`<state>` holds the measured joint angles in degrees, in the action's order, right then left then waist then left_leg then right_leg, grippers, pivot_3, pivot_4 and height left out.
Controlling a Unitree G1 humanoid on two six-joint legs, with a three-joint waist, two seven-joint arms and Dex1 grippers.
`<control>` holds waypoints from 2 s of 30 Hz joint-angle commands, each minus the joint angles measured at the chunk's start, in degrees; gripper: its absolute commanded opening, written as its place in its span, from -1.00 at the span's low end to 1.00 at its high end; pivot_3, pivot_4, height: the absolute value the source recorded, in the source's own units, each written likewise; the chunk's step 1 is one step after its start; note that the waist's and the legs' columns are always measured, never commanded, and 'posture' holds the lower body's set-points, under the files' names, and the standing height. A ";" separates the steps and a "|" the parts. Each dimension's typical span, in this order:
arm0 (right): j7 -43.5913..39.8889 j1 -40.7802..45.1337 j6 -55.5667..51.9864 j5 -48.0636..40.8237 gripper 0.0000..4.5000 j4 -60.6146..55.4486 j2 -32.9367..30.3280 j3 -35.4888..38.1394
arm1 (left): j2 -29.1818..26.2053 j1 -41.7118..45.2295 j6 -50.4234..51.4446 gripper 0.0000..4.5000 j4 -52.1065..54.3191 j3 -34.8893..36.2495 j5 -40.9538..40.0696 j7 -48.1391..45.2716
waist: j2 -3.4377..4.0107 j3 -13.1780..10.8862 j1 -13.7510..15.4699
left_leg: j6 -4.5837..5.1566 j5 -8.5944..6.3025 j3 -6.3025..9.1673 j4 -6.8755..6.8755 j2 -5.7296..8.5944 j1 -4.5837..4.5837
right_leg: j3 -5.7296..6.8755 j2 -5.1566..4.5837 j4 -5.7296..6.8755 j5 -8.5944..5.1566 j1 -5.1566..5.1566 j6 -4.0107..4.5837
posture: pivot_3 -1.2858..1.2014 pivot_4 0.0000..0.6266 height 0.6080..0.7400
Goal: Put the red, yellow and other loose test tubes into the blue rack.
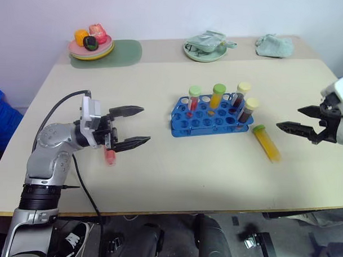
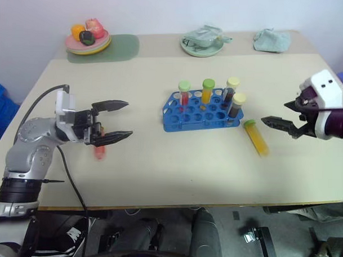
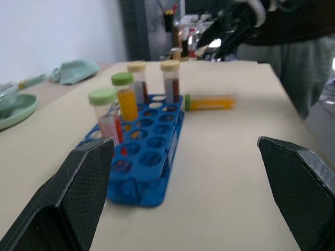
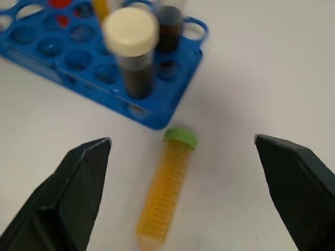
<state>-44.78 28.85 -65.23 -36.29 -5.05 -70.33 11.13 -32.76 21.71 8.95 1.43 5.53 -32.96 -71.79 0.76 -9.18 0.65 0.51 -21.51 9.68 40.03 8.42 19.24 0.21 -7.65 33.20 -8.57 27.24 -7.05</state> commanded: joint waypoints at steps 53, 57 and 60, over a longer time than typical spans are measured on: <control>2.99 22.71 -19.22 16.29 0.00 24.09 12.64 -26.44 | -0.55 -9.83 -2.94 1.00 9.51 2.15 -1.66 4.73 | -0.07 -0.03 1.49 | 0.07 -0.05 -0.15 0.04 0.01 0.14 | 0.00 0.00 -0.13 0.12 0.09 -0.10 | 0.03 -0.52 1.00; 0.22 21.03 -17.95 15.62 0.00 24.08 9.36 -24.64 | -0.38 -9.77 -3.63 1.00 8.53 2.08 -1.62 4.46 | -0.07 -0.03 1.62 | 0.07 -0.05 -0.14 0.04 0.03 0.16 | 0.01 -0.01 -0.14 0.12 0.08 -0.10 | 0.03 -0.52 1.00; 1.79 21.17 -18.95 16.06 0.00 25.10 10.59 -22.66 | -0.07 -9.05 -4.05 1.00 7.61 1.51 -1.40 4.12 | -0.06 -0.03 1.42 | 0.07 -0.05 -0.17 0.03 0.01 0.13 | 0.00 0.01 -0.15 0.12 0.09 -0.10 | 0.03 -0.52 1.00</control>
<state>-43.54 49.49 -83.74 -20.55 20.40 -59.66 -13.40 -32.67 11.92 5.82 8.90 6.17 -34.26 -67.47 0.70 -9.20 2.07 0.58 -21.56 9.50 40.06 8.42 19.36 0.21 -7.63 33.07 -8.45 27.33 -7.15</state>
